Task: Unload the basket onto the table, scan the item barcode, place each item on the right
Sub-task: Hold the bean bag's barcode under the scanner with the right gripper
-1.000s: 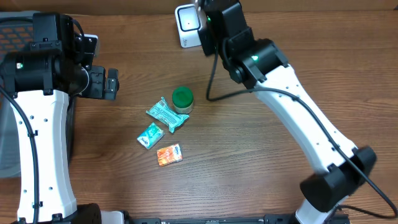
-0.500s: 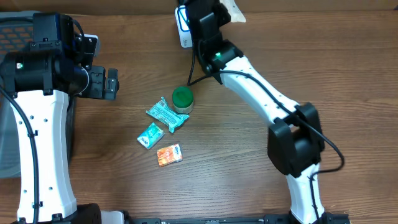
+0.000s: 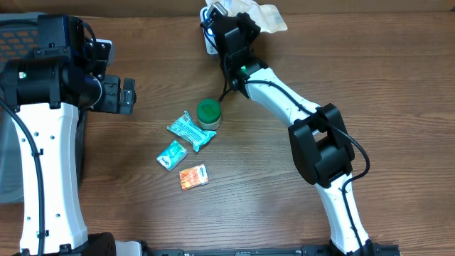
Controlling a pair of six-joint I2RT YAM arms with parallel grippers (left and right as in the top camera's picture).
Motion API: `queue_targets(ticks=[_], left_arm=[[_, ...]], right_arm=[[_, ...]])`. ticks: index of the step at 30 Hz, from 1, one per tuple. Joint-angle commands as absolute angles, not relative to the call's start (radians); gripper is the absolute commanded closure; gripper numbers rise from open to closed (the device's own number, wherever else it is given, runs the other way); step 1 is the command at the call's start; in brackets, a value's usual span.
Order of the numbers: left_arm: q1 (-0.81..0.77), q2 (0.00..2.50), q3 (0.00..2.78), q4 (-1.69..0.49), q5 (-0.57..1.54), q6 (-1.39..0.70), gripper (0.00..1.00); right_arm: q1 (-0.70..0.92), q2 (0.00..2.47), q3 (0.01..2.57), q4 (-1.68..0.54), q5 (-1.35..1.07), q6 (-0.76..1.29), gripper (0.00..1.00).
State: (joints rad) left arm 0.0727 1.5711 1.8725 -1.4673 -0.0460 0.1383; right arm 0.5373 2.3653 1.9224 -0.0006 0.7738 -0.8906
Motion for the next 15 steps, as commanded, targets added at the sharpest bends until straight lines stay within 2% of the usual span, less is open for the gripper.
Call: queue_targets(ticks=[1, 15], left_arm=[[0.072, 1.576, 1.880, -1.466, -0.048, 0.150, 0.00], [0.072, 1.576, 1.880, -1.466, -0.048, 0.150, 0.00]], right_arm=[[0.535, 2.383, 1.937, -0.014, 0.789, -0.892, 0.96], [0.530, 2.385, 1.937, -0.053, 0.773, -0.879, 0.96]])
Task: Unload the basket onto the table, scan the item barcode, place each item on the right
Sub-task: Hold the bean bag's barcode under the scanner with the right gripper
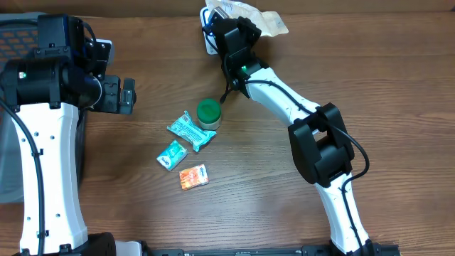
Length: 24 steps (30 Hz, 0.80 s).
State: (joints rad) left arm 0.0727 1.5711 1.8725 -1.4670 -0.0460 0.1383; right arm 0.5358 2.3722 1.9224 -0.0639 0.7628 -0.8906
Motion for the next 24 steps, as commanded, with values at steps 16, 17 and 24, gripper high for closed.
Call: queue_targets(ticks=[16, 17, 24], left_arm=[[0.072, 1.576, 1.880, -1.466, -0.048, 0.149, 0.00], [0.072, 1.576, 1.880, -1.466, -0.048, 0.149, 0.00], [0.072, 1.576, 1.880, -1.466, -0.048, 0.149, 0.00]], right_arm=[[0.521, 2.426, 1.937, -0.085, 0.815, -0.916, 0.96], [0.521, 2.435, 1.937, -0.080, 0.839, -0.933, 0.96], [0.541, 2.448, 1.937, -0.026, 0.882, -0.937, 0.96]])
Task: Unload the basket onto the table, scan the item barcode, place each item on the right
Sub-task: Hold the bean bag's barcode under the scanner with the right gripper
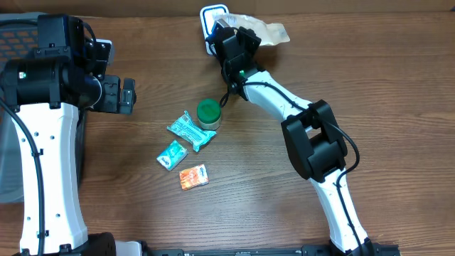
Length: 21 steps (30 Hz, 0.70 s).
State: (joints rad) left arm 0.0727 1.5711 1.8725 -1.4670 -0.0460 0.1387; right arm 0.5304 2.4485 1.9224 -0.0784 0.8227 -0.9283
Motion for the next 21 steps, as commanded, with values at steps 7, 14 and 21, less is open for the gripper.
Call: queue_targets(ticks=[7, 14, 21], left_arm=[[0.072, 1.576, 1.880, -1.466, -0.048, 0.149, 0.00], [0.072, 1.576, 1.880, -1.466, -0.048, 0.150, 0.01], [0.072, 1.576, 1.880, -1.466, -0.048, 0.149, 0.01]], right_arm=[[0.582, 2.448, 1.937, 0.043, 0.908, -1.053, 0.96], [0.596, 2.446, 1.937, 0.045, 0.978, -1.075, 0.96], [0.596, 2.301, 1.937, -0.010, 0.986, -0.889, 0.96]])
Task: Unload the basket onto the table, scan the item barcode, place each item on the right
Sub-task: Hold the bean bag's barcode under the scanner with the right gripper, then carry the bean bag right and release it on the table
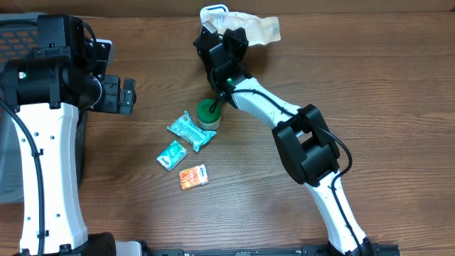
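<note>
My right gripper (212, 44) is at the far middle of the table, its wrist turned toward the left. It covers most of a white object with a blue rim (213, 11), beside a crumpled clear plastic bag (257, 27). The wrist hides its fingers, so whether it grips anything is hidden. A green-lidded jar (207, 112) stands just below it. Near the jar lie a teal packet (190, 131), a smaller teal packet (170, 154) and an orange packet (193, 176). My left gripper (128, 96) hovers at the left, open and holding nothing.
A dark mesh basket (14, 32) sits at the far left corner behind the left arm. The right arm's white links (270, 107) stretch diagonally from the near right edge to the far middle, passing close to the jar.
The right gripper has shifted left and slightly nearer, now closer to the jar. It covers more of the white blue-rimmed object. The plastic bag has changed shape. The left arm is unmoved.
The right gripper was over the white blue-rimmed object at the far edge, the bag to its right. Later the object's blue-rimmed outline showed more fully beside the gripper. Now the gripper has swung left toward the jar. The packets, jar and left arm kept their places.
</note>
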Controlling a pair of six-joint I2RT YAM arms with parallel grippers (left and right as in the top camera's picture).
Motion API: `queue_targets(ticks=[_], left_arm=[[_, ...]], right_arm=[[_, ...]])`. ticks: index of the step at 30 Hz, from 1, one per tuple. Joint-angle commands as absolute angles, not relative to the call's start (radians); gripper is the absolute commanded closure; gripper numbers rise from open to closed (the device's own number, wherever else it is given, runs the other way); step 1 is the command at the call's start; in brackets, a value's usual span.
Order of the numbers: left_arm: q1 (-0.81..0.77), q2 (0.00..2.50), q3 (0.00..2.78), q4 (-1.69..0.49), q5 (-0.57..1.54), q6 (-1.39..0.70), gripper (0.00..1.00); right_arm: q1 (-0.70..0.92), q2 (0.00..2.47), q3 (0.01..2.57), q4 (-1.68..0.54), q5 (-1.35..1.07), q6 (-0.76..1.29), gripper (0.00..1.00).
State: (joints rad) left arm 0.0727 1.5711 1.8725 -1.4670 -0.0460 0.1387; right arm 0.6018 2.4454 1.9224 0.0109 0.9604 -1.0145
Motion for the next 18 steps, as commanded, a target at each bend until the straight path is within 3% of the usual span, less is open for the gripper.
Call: queue_targets(ticks=[1, 7, 11, 15, 18], left_arm=[[0.072, 1.576, 1.880, -1.466, -0.048, 0.149, 0.01], [0.072, 1.576, 1.880, -1.466, -0.048, 0.149, 0.01], [0.072, 1.576, 1.880, -1.466, -0.048, 0.149, 0.01], [0.072, 1.576, 1.880, -1.466, -0.048, 0.149, 0.00], [0.072, 1.576, 1.880, -1.466, -0.048, 0.149, 0.00]], right_arm=[[0.596, 2.266, 1.937, -0.043, 0.973, -0.851, 0.96], [0.590, 1.982, 1.937, -0.386, 0.759, -0.501, 0.96], [0.543, 1.751, 1.937, -0.689, 0.375, -0.192, 0.96], [0.446, 1.598, 1.937, -0.916, 0.080, 0.049, 0.96], [0.348, 1.525, 1.937, -1.084, -0.007, 0.228, 0.96]])
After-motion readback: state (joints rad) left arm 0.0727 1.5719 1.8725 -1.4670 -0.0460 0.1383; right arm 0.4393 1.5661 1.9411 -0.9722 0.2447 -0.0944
